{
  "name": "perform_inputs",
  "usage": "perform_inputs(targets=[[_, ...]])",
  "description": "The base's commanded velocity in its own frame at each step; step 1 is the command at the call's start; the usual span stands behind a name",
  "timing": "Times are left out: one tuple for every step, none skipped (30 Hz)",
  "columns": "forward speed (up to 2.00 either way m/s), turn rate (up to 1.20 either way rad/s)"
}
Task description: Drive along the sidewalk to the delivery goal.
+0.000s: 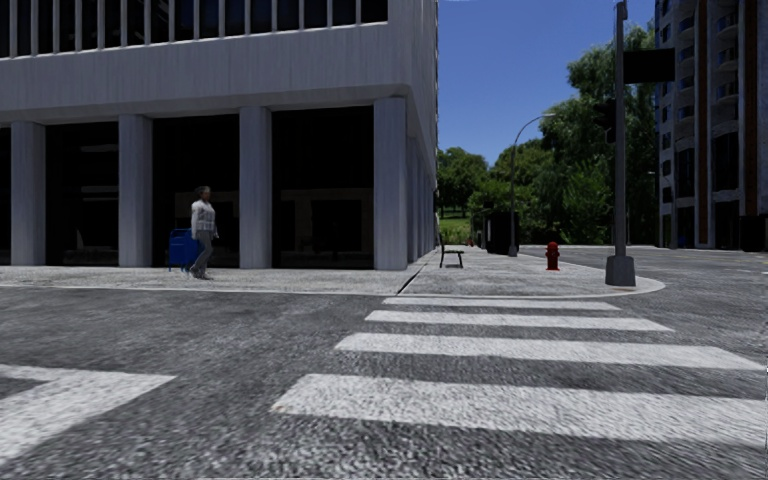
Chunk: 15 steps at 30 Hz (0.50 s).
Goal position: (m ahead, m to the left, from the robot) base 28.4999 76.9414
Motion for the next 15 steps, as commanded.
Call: perform_inputs(targets=[[2.0,-0.52],[2.0,-0.5],[2.0,-0.47],[2.0,-0.45],[2.0,-0.43],[2.0,-0.43],[2.0,-0.43],[2.0,-0.42],[2.0,-0.42],[2.0,-0.42],[2.0,-0.42],[2.0,-0.42],[2.0,-0.42],[2.0,-0.42],[2.0,-0.42]])
